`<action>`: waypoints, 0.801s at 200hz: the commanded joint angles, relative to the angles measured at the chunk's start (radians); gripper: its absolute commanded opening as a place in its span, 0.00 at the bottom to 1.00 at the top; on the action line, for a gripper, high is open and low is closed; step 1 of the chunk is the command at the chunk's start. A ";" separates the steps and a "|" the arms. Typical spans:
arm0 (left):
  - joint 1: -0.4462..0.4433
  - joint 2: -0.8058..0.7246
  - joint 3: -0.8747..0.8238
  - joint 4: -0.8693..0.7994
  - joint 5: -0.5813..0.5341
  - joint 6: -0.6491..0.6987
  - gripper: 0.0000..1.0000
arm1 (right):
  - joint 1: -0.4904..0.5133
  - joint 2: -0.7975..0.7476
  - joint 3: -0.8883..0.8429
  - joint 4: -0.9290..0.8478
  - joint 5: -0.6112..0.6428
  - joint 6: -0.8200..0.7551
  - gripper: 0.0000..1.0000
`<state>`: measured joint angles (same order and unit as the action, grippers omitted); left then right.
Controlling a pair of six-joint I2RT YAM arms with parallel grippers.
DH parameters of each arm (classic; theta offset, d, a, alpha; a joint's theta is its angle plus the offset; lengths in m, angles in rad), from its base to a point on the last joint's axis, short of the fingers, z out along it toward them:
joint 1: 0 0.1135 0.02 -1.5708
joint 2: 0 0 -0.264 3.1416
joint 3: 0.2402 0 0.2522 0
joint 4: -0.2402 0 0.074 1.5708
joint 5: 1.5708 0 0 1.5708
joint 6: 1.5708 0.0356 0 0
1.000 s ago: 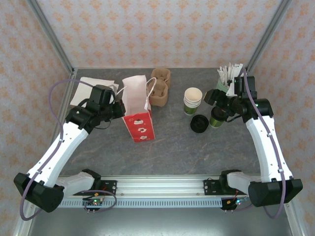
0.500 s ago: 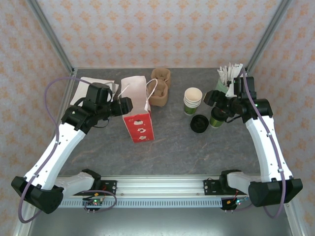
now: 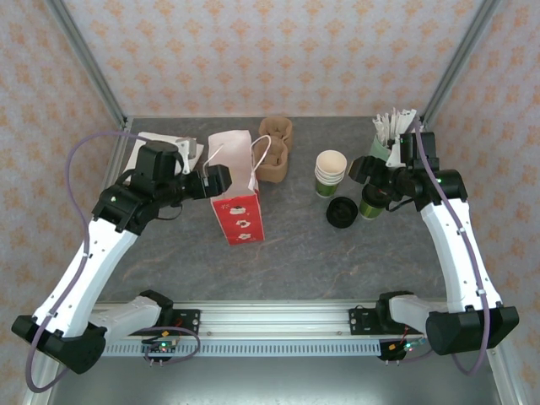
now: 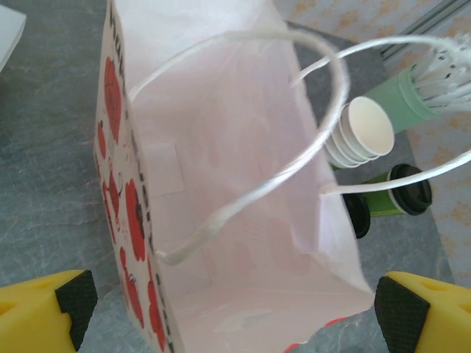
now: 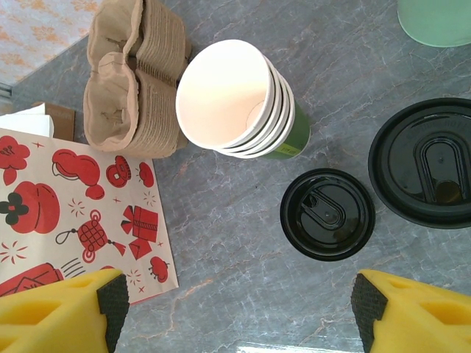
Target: Pack the takeout coffee
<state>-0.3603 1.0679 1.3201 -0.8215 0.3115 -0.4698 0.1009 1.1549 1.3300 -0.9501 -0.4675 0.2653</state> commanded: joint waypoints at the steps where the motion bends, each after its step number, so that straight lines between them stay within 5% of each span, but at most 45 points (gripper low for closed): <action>1: -0.008 -0.001 0.080 -0.022 0.022 0.029 1.00 | 0.025 0.009 0.039 0.000 0.007 -0.006 0.80; 64: 0.080 -0.003 0.248 -0.122 -0.095 0.030 1.00 | 0.202 0.256 0.308 -0.046 0.123 -0.121 0.78; 97: 0.095 -0.033 0.216 -0.101 -0.079 0.022 1.00 | 0.285 0.457 0.511 -0.069 0.142 -0.143 0.74; 160: 0.096 -0.148 0.087 -0.101 -0.217 0.026 1.00 | 0.353 0.816 0.842 -0.122 0.201 -0.135 0.68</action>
<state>-0.2722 0.9615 1.4345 -0.8982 0.1761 -0.4507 0.4522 1.8881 2.0857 -1.0225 -0.3252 0.1371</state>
